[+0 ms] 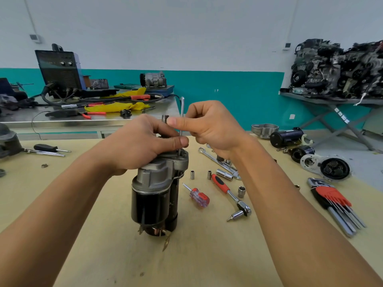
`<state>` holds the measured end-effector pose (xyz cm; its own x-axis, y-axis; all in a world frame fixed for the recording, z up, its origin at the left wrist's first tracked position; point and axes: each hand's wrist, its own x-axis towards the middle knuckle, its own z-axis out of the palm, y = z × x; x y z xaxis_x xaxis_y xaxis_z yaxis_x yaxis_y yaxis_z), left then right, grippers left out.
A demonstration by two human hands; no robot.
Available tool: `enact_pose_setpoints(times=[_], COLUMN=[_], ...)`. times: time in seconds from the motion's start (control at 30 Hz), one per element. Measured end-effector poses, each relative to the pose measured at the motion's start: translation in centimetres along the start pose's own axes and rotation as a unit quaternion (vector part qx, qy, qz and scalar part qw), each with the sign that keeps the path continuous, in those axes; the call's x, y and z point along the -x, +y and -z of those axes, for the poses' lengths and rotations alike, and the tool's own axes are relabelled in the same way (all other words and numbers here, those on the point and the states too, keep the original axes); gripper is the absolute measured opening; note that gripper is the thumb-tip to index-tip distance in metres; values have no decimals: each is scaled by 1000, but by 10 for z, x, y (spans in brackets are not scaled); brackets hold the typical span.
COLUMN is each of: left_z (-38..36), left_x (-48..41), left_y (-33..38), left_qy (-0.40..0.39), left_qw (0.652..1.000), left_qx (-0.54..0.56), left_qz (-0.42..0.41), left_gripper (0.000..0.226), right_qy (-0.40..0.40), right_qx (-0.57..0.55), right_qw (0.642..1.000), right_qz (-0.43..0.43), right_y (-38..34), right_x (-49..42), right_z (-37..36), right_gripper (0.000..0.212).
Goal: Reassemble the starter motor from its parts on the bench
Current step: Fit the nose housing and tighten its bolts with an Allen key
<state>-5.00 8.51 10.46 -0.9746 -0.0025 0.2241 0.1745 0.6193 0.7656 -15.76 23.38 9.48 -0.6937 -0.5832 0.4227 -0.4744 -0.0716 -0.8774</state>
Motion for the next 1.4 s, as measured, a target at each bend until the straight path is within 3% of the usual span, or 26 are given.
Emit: enact_pose_setpoints(times=[0.2,0.43,0.67,0.87,1.0,1.13,1.3,1.4], left_z=[1,1,1,1,1,1,0,1], left_x=[0,0,0,0,-1,-2,-2,-2], left_y=[0,1,1,1,-1,-1,-1,-3], left_qy=[-6,-8,-9,-9,-7,-7,-8,-8], left_qw=[1000,1000,1000,1000,1000,1000,1000,1000], left_qx=[2,-8,-4,-6,-4,-5,0,-1], left_qz=[0,2,6,5,2,2,1,2], left_gripper=[31,40,37,39,35,34,33,35], right_qy=[-112,-7,-114,-18,-70,-106,-9,0], right_qx=[-47,25,-37,-5,-29,-63,-15,0], right_qw=[992,1000,992,1000,997,992,1000,1000], right_qz=[-33,9,-29,-18,-31,-36,-17,-16], right_y=[-2,2,-3,0,-2,-5,-2,-1], right_x=[3,0,4,1,2,4,0,0], right_z=[10,-4,8,-3,3,12,-5,-5], right_gripper=[12,32,14,38,18,15,34,30])
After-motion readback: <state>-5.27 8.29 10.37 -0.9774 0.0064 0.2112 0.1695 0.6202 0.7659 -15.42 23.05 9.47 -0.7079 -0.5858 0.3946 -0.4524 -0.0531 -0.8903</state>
